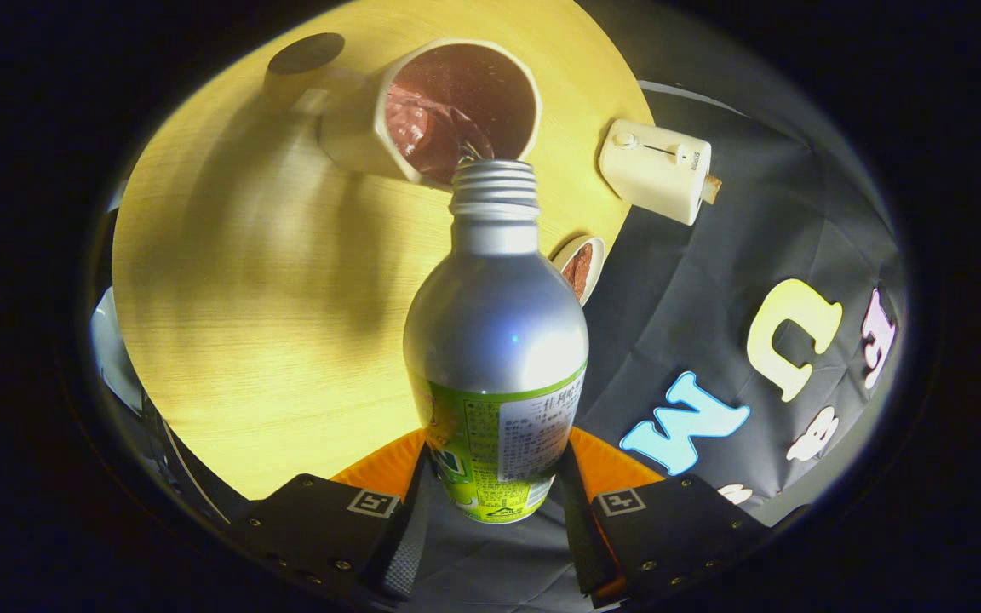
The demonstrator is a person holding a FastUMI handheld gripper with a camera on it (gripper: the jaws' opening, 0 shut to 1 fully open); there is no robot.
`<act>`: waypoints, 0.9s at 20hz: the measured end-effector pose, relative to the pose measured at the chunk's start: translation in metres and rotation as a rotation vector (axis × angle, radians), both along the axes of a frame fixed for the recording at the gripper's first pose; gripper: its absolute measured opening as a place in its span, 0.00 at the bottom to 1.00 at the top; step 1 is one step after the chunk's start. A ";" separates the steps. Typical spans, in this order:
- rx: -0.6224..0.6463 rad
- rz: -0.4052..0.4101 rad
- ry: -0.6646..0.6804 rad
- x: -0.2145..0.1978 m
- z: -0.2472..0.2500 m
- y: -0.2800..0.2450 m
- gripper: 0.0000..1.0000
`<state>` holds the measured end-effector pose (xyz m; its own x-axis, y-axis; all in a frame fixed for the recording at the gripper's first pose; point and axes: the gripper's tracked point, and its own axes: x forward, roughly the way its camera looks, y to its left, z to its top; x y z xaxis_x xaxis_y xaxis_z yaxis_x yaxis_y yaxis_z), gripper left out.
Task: Take the bottle from table, then pour the juice into the cup, finally place the bottle on the coaster
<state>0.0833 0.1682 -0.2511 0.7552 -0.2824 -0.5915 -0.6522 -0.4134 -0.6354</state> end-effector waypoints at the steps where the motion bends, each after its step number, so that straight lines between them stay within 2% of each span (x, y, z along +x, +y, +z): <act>1: -0.005 0.000 0.001 0.000 0.001 0.000 0.70; 18: -0.098 0.006 0.007 -0.002 0.019 0.009 0.69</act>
